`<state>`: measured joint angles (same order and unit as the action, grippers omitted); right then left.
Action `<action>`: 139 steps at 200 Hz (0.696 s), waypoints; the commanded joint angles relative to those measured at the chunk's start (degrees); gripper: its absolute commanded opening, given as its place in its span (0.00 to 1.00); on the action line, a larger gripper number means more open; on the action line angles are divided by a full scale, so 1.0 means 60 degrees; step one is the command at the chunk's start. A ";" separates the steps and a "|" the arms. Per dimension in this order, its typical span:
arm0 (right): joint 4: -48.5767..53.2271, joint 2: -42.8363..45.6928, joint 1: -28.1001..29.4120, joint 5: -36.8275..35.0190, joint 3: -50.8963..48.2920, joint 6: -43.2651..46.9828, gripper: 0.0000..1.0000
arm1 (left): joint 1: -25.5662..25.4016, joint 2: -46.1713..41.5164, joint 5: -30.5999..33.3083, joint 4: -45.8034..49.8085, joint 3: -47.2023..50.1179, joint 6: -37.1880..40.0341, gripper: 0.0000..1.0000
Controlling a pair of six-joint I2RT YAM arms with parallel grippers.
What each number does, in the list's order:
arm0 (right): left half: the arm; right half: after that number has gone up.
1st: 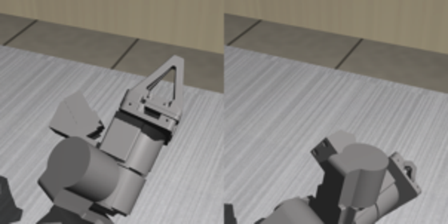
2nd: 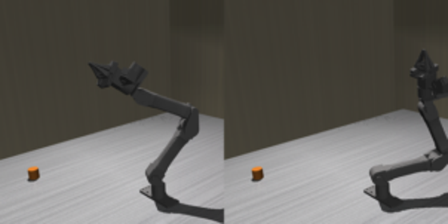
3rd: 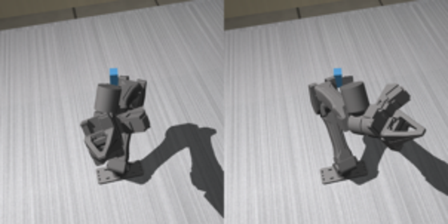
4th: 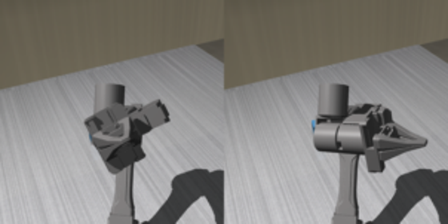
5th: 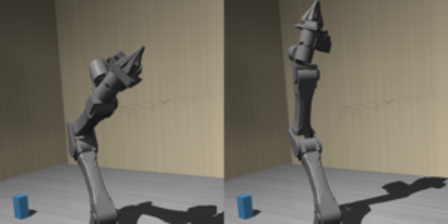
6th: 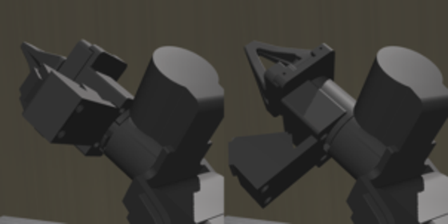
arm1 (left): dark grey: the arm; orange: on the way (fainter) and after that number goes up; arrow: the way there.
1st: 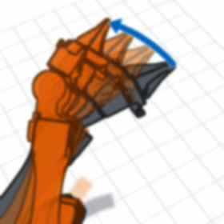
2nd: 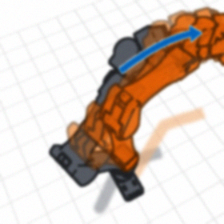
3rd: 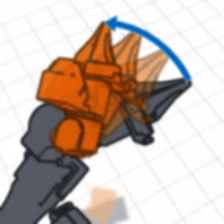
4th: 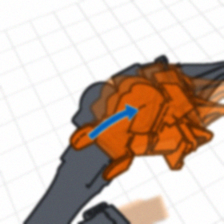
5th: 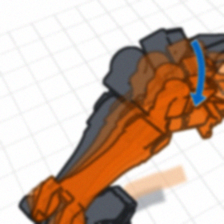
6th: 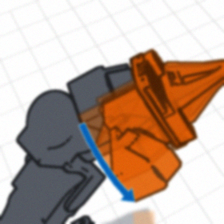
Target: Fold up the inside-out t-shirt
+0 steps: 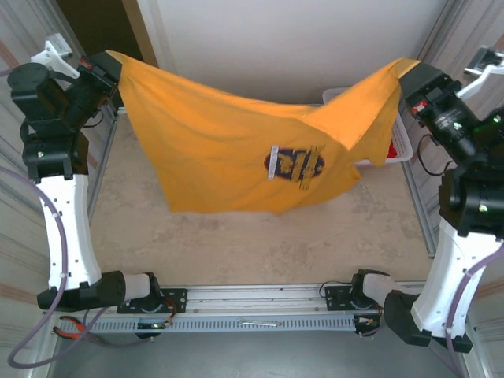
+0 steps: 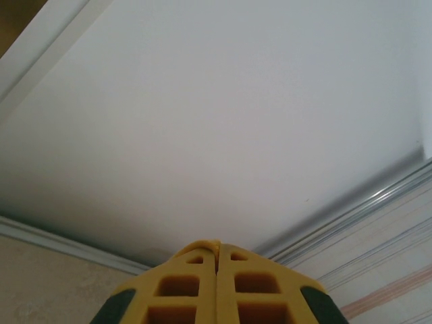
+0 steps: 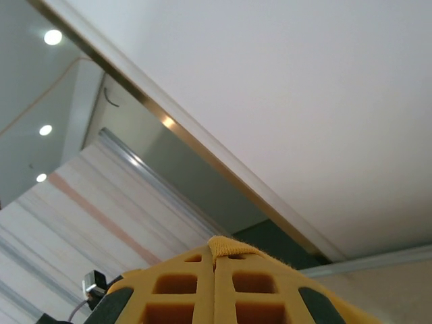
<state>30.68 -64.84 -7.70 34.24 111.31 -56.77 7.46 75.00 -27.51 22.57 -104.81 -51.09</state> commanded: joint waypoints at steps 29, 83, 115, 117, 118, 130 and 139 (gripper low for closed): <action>-0.0509 -0.2102 0.1318 -0.1229 -0.1958 0.0967 0.00 | -0.0473 0.2357 0.0024 -0.0198 0.0660 0.1031 0.00; 0.0170 -0.6144 0.1735 -0.0900 0.2485 0.1113 0.00 | -0.0614 0.6229 -0.0102 0.0883 -0.4143 0.0719 0.00; 0.1416 -0.8145 0.1565 -0.0579 0.8319 0.0370 0.00 | -0.0676 0.7451 0.0443 0.1312 -0.8359 -0.0255 0.00; 0.1328 -0.8159 0.1523 -0.0503 0.8411 0.0213 0.00 | -0.0674 0.7451 0.0458 0.1239 -0.8459 -0.0335 0.00; 0.1257 -0.8154 0.1491 -0.0482 0.8428 0.0135 0.00 | -0.0681 0.7451 0.0478 0.1214 -0.8510 -0.0356 0.00; 0.0522 -0.7694 0.1264 -0.0241 0.7889 -0.0438 0.00 | -0.0679 0.7243 0.0610 0.0815 -0.8552 -0.0709 0.00; -0.0030 -0.6993 0.1181 -0.0279 0.7036 -0.0478 0.00 | -0.0676 0.6805 0.0579 0.0421 -0.8113 -0.0750 0.00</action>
<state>36.69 -114.93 1.50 30.02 155.15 -54.87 3.70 122.65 -25.32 30.94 -151.22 -51.40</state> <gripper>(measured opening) 0.050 0.061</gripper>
